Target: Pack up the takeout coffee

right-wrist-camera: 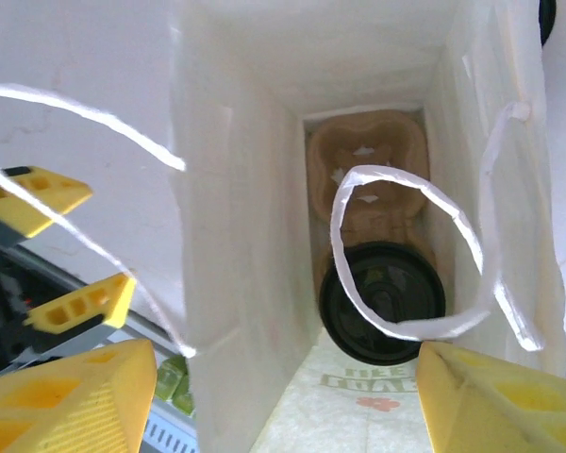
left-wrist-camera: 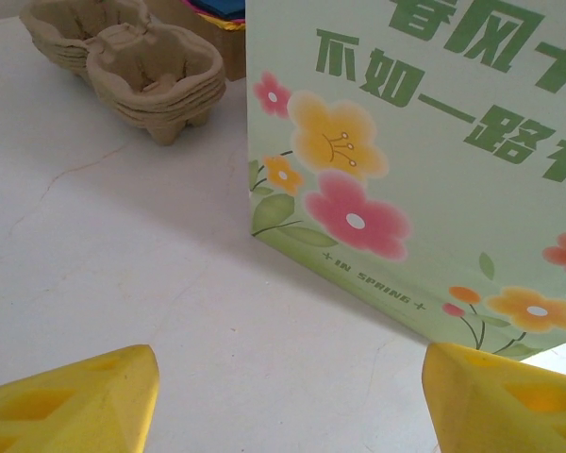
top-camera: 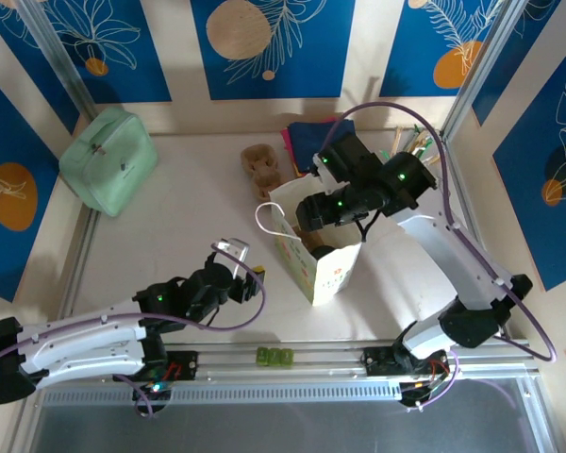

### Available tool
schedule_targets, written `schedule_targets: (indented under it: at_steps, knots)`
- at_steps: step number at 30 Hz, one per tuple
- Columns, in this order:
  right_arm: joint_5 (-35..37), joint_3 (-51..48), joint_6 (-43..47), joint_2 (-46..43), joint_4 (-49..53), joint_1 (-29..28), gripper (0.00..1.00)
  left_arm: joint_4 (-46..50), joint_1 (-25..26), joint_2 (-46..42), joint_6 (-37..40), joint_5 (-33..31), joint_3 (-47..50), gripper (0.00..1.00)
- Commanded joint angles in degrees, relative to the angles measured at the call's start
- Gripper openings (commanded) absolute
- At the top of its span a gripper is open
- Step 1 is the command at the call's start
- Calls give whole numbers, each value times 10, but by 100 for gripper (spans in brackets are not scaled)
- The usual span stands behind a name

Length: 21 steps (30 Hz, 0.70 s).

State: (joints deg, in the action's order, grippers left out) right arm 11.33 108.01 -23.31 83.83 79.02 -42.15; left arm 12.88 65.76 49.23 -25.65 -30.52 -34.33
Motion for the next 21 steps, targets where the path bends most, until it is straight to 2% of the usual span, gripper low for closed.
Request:
schedule_targets:
  at_steps: [1, 10, 16, 19, 21]
  knots:
    - [-46, 12, 10, -28, -20, 15, 74, -7, -5, -1, -3, -1, -11, 74]
    - [-76, -21, 24, -75, -40, 87, 79, 26, -4, -1, -15, 18, -45, 76]
    - [-138, -74, 39, -118, -75, 191, 80, 75, -9, 2, -40, 45, -102, 79]
    - [-177, -97, 48, -132, -86, 259, 81, 128, -19, 0, -82, 33, -136, 81]
    - [-199, -120, 54, -146, -103, 305, 81, 147, -36, -12, -105, 48, -153, 81]
